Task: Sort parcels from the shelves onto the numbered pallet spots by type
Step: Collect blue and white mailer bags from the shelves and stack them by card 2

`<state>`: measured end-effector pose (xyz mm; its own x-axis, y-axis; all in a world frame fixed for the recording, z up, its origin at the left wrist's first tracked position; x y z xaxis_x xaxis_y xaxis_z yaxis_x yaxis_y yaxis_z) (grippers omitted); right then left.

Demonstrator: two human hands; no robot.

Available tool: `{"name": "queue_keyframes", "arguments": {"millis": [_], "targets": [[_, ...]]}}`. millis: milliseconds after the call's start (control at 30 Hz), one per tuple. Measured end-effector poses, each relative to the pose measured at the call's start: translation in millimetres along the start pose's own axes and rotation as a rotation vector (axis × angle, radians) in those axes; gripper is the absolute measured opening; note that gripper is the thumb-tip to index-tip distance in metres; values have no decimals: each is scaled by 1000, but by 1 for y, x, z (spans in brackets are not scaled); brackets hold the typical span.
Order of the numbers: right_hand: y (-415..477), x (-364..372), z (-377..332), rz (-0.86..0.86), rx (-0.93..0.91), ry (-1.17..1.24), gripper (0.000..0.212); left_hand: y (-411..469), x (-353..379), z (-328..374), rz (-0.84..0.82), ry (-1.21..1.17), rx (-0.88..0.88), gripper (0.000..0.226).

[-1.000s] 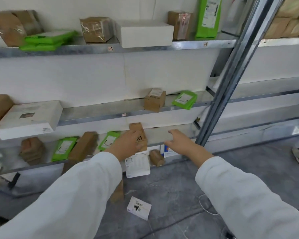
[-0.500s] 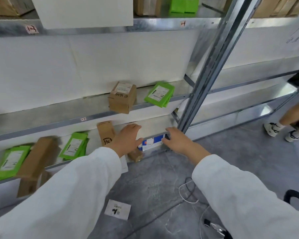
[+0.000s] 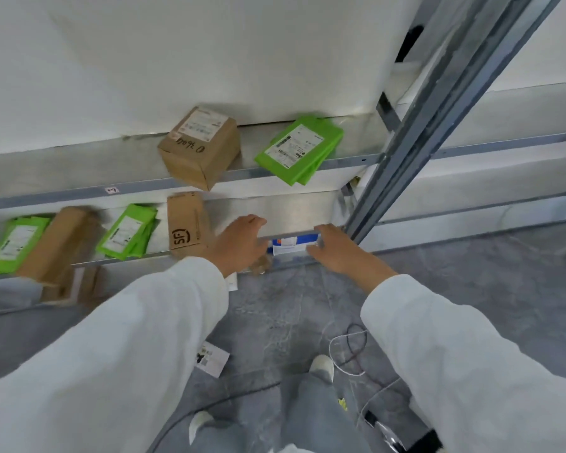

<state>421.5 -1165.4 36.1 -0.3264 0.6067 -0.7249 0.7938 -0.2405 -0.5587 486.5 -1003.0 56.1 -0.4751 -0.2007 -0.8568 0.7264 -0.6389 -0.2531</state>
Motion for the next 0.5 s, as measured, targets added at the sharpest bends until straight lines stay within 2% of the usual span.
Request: {"name": "queue_keyframes", "arguments": {"millis": [100, 233, 367, 500], "targets": [[33, -7, 30, -27, -23, -51, 48, 32, 24, 12, -1, -5, -25, 51], [82, -3, 62, -71, -54, -121, 52, 73, 65, 11, -29, -48, -54, 46], [134, 21, 91, -124, -46, -114, 47, 111, 120, -8, -78, -70, -72, 36], [192, 63, 141, -167, 0, -88, 53, 149, 189, -43, -147, -69, -49, 37]]}}
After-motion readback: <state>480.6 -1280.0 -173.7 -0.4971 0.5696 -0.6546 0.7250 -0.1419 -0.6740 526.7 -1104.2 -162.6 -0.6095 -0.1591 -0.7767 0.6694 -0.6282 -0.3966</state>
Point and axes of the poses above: each hand's wrist, its own y-axis towards the middle knuckle, its own x-axis out of the palm, z = x × y, the point moved 9 cm from there along y, towards the middle knuckle, and after that the axes turned 8 degrees about x, right-handed, at the moved point
